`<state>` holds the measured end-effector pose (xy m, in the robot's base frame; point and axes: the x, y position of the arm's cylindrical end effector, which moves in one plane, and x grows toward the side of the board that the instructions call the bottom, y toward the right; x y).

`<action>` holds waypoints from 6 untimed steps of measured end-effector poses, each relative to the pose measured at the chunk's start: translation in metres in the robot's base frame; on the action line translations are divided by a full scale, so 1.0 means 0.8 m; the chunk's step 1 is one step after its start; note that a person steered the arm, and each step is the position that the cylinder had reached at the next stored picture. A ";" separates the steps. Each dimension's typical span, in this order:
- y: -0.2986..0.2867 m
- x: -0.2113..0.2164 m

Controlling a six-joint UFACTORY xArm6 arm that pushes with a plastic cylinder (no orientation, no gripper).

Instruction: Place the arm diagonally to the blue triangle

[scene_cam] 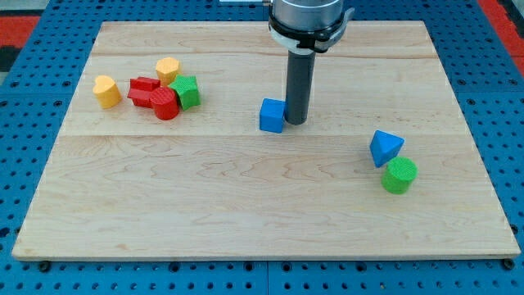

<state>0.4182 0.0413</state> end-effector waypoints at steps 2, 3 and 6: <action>-0.132 0.005; -0.183 0.004; -0.019 -0.049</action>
